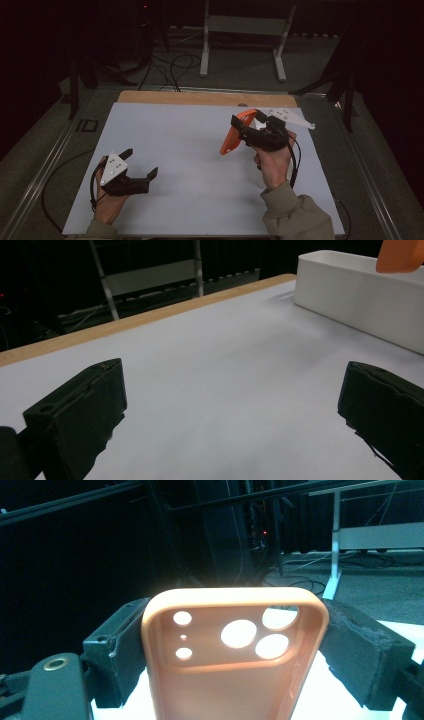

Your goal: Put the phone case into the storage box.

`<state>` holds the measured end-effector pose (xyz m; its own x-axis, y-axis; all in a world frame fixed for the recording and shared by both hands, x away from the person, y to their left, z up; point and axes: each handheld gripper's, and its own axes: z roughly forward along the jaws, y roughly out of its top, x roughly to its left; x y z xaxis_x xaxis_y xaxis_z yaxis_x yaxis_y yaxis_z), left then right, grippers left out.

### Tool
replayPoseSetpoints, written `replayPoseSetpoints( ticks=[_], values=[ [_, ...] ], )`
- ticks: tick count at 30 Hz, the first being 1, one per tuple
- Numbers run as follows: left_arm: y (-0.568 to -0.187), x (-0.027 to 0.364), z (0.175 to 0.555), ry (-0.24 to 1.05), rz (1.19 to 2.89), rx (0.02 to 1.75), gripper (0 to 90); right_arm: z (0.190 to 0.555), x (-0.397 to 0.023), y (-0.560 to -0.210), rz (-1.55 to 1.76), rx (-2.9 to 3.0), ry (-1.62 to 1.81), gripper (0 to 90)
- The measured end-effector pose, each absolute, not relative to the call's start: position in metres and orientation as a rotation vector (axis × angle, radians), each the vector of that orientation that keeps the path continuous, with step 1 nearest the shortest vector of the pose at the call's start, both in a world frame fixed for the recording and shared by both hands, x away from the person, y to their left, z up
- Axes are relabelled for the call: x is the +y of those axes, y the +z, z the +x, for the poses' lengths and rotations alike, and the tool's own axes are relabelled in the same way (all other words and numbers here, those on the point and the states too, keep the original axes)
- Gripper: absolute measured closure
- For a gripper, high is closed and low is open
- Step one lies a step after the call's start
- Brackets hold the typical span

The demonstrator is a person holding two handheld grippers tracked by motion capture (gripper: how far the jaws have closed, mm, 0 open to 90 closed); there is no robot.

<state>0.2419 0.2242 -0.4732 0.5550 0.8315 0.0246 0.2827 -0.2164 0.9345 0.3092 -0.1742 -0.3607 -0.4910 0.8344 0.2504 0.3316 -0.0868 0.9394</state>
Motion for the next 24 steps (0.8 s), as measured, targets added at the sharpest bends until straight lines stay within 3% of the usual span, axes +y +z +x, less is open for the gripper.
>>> replayPoseSetpoints(
  ticks=[24],
  values=[
    [-0.499,0.251,0.219,0.67,1.724,0.985,0.1,0.315,-0.188,-0.357,1.29,1.744,1.615,16.9]
  ],
)
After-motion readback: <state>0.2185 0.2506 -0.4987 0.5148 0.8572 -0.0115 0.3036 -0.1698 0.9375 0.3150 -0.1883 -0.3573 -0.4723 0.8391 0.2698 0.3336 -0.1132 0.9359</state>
